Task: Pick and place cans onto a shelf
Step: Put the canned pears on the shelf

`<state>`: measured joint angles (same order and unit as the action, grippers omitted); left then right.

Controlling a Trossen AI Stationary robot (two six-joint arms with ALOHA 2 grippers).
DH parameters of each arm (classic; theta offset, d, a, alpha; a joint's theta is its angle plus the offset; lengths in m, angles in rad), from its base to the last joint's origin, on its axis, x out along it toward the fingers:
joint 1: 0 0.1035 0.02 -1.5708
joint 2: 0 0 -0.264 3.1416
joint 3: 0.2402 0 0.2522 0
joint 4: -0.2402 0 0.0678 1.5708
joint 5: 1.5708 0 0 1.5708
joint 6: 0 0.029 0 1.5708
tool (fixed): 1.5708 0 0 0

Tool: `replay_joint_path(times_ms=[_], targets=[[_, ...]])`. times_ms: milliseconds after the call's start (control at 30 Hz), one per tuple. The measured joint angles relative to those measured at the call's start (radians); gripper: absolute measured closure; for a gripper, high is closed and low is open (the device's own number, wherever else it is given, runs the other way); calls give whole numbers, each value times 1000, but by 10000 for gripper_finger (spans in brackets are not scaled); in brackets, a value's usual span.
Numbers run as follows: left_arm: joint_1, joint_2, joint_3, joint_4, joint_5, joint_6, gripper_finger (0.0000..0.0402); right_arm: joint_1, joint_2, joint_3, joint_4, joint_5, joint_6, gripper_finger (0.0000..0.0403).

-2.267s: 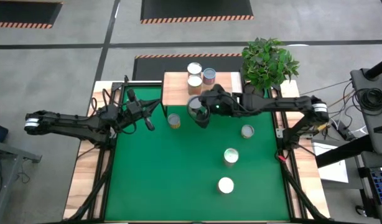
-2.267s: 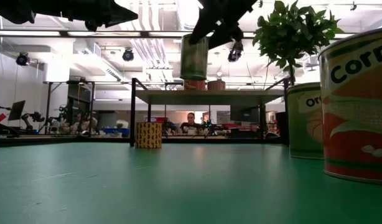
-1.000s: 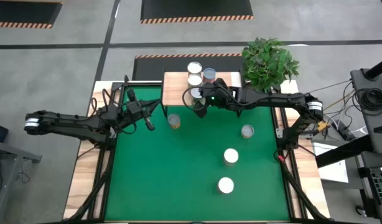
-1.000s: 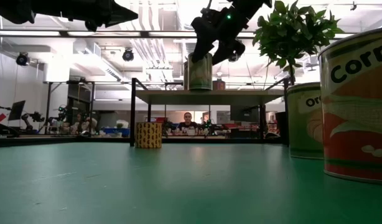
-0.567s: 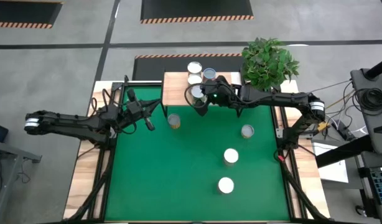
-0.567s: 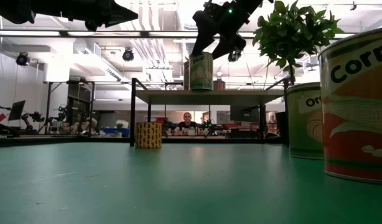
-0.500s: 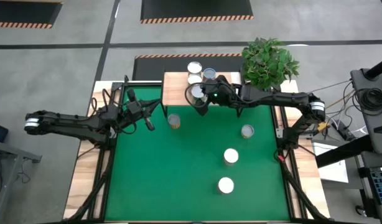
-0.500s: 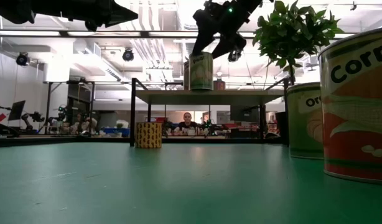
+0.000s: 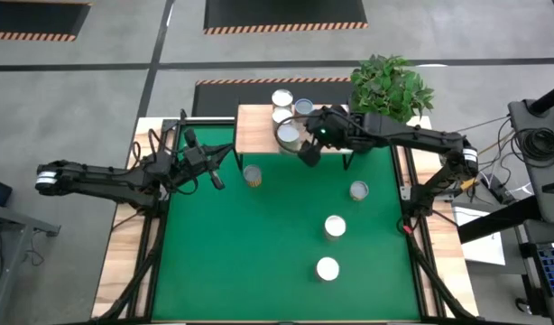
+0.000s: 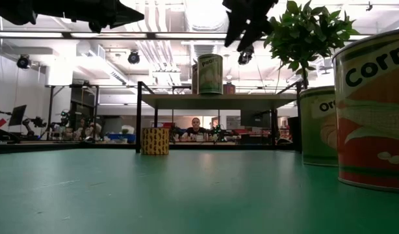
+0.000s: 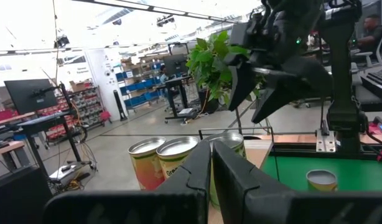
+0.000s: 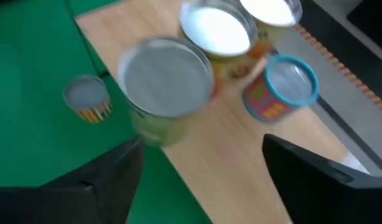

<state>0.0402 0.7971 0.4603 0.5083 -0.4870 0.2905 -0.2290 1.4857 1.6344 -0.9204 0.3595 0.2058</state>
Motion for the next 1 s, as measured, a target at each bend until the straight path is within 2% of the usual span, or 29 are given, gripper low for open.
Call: replay_joint_path(times_ms=[400, 567, 867, 1000], targets=[[0, 0, 0, 0, 0, 0, 402, -35, 3, -53, 8, 9, -24, 317], [0, 0, 0, 0, 0, 0, 402, -33, 3, -86, 86, -1, -62, 380], [0, 0, 0, 0, 0, 0, 402, -33, 5, -146, 175, -1, -76, 394], [0, 0, 0, 0, 0, 0, 402, -33, 5, -181, 242, -49, -78, 394]])
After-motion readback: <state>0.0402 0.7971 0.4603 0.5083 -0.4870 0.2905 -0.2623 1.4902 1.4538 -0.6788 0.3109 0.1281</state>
